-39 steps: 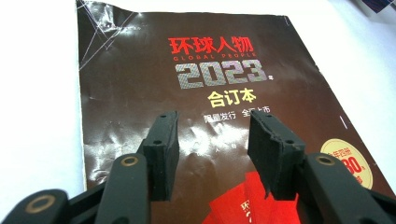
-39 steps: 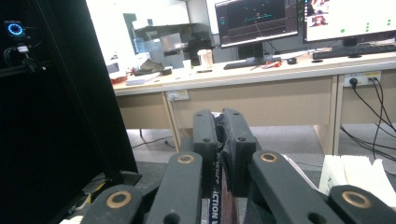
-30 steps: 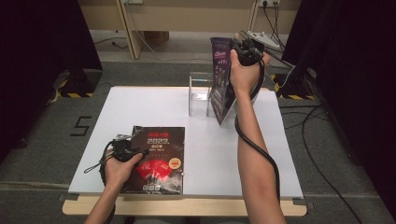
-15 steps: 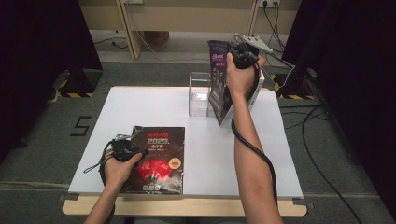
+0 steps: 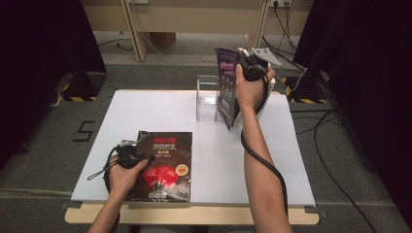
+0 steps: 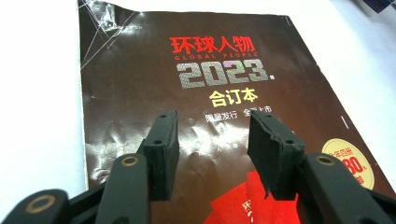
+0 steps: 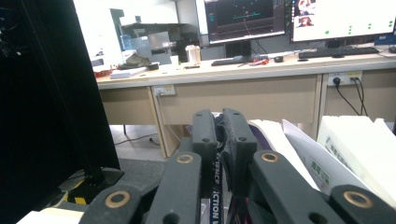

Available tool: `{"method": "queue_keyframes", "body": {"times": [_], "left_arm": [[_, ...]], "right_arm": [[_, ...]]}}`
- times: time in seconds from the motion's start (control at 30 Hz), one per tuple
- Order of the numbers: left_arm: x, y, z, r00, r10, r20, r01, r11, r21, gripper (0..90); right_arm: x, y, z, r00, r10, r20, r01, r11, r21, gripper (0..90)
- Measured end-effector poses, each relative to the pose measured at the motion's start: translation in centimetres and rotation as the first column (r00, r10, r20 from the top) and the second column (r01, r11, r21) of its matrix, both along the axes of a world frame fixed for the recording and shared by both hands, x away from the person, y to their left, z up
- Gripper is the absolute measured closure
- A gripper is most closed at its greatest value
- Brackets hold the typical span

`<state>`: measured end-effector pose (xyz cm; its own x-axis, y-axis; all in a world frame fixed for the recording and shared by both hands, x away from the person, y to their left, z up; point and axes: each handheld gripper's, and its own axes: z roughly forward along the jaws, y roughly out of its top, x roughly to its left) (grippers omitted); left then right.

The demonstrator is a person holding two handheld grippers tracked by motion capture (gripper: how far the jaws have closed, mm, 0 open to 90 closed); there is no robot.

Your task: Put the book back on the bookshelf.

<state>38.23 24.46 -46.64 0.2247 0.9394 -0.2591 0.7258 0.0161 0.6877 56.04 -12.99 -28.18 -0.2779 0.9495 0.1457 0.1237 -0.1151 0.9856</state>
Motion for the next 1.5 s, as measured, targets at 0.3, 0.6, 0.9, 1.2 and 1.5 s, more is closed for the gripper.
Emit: {"method": "queue_keyframes", "body": {"times": [0.3,0.6,0.9,1.2,1.5], "left_arm": [[0.0,-0.2,-0.1,1.0000,-0.004,-0.003,0.004,1.0000,0.002,52.5],[-0.1,-0.5,-0.2,1.0000,-0.008,-0.003,0.008,0.9999,0.007,52.5],[-0.1,-0.7,-0.1,1.0000,-0.008,-0.006,0.008,0.9999,0.008,52.5],[-0.1,-0.7,-0.1,0.9999,-0.010,-0.002,0.010,0.9999,0.004,52.4],[-0.1,-0.8,-0.2,0.9999,-0.012,-0.004,0.012,0.9999,0.000,52.4]], "right_arm": [[-2.7,-1.2,-1.4,0.9999,0.012,-0.002,-0.012,0.9999,-0.005,84.3],[-5.3,-2.5,-2.1,0.9995,0.028,-0.016,-0.029,0.9993,-0.026,83.0],[-7.4,-3.0,-3.1,0.9988,0.036,-0.034,-0.037,0.9987,-0.035,81.0],[-8.2,-3.2,-3.5,0.9973,0.028,-0.067,-0.032,0.9979,-0.056,77.3],[-8.6,-3.3,-4.1,0.9946,0.022,-0.102,-0.026,0.9986,-0.046,73.0]]}}
